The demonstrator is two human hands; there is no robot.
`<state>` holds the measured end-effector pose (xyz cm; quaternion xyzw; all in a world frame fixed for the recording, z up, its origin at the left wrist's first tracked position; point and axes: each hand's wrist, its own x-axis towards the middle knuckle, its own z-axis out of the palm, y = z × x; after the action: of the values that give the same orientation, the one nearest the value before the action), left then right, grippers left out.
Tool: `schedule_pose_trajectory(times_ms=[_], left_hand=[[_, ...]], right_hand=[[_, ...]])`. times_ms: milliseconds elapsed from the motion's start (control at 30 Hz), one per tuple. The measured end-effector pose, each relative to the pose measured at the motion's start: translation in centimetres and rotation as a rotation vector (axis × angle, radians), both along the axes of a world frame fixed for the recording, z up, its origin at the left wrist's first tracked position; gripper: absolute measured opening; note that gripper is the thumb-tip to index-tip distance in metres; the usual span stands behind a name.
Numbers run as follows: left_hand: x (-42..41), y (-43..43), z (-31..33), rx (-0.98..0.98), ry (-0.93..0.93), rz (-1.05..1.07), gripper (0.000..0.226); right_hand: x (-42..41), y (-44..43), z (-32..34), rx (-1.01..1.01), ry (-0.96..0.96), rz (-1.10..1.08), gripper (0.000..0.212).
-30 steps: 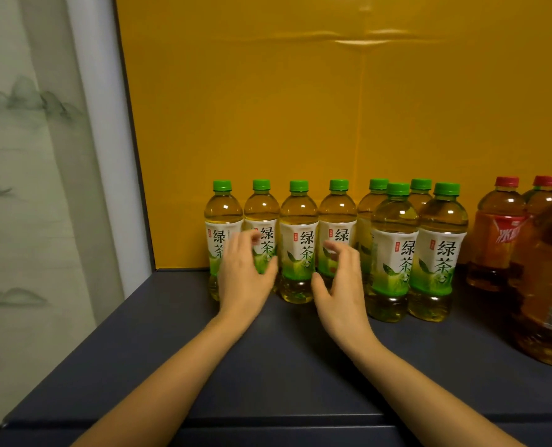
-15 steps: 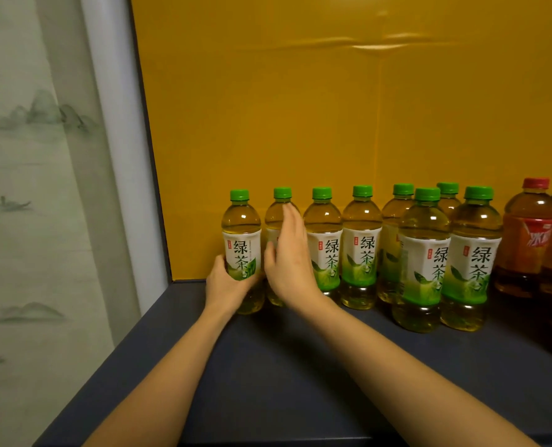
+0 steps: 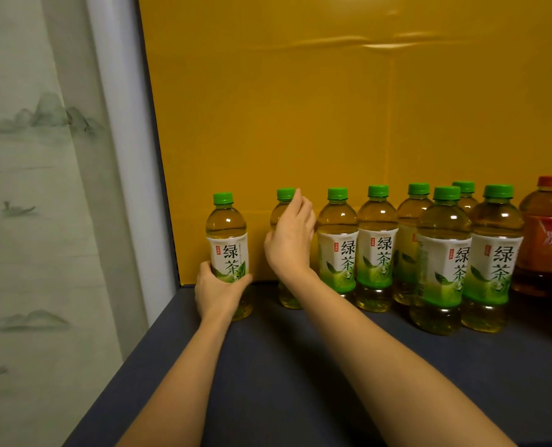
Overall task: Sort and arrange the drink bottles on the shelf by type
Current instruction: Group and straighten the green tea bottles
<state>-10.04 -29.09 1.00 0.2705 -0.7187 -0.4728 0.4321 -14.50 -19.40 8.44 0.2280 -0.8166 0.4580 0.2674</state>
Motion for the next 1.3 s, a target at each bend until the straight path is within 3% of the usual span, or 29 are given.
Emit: schedule_pose_trajectory(times_ms=[133,367,567,900,1100,1233,1300], left_hand=[[0.1,0.0,0.1,0.019,0.025,-0.024,0.06],[1.4,0.3,0.4,0.026,0.096,-0.067,0.049],[2.4,1.2,0.7,0.021,0.168,-0.069,0.053],[3.1,6.5,1.3,-0.17,0.161,-0.234,0.052],[2.1,12.2,1.2,-0.273,0.12,-0.406,0.059],[0.9,14.5,0.5,-0.266,0.083,-0.447,0.066],[0.4,14.7,0.3,-0.244,0.063,-0.446,0.07]], right_hand=[[0.0,0.0,-0.6,0.016,0.042,0.035,0.08],[0.7,0.6,-1.8,-0.022,-0.183,0.227,0.079],[2.5,2.8,-2.1,0.121,-0.008,0.267,0.072],[3.1,13.8,-2.0,0.002,-0.062,0.238,0.059],[1.0,18.1,-2.5,-0.059,-0.09,0.117,0.084],[0.0,18.9,-3.0,-0.084,-0.09,0.075,0.075],[-0.3,19.3,-3.6,-0.083,-0.061,0.076,0.083]])
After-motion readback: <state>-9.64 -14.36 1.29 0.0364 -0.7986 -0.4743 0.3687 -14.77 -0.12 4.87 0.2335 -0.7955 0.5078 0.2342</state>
